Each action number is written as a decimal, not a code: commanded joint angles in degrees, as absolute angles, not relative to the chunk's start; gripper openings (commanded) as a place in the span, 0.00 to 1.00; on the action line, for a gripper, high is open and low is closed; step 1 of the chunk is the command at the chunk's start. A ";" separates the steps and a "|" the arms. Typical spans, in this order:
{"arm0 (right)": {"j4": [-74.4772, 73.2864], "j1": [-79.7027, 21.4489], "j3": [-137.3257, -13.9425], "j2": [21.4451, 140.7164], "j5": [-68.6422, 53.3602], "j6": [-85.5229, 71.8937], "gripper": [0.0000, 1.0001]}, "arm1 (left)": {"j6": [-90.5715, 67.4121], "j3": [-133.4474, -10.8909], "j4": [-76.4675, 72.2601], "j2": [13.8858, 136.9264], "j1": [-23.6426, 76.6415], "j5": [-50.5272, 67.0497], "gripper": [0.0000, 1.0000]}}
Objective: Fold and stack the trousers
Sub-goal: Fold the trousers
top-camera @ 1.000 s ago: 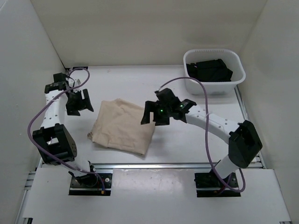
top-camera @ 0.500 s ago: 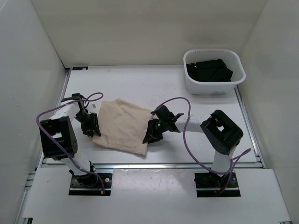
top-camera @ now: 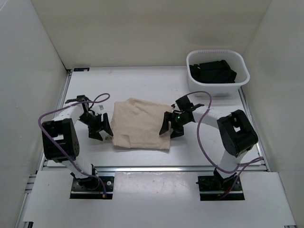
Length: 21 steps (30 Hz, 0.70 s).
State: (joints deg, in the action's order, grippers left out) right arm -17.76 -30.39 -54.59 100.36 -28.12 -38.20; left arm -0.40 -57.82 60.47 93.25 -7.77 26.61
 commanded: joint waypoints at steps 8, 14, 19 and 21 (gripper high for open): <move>-26.91 -18.46 -66.00 96.41 -20.85 -31.70 0.85 | 0.00 -85.49 56.61 102.35 -5.10 30.85 0.89; -17.41 -18.54 -73.73 108.80 -19.25 -36.56 0.85 | 0.00 -100.10 55.37 116.09 -2.37 31.55 0.89; -9.15 -18.54 -73.74 113.81 -19.16 -44.20 0.75 | 0.00 -103.88 54.76 121.98 -0.62 34.63 0.67; -6.77 -18.54 -73.74 115.48 -19.16 -46.13 0.58 | 0.00 -104.41 54.76 122.86 -0.62 34.63 0.46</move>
State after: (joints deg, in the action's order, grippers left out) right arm -12.88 -18.50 -72.51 113.51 -20.27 -40.99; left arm -0.80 -101.23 55.16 124.55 -1.02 31.64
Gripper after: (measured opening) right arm 0.633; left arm 0.526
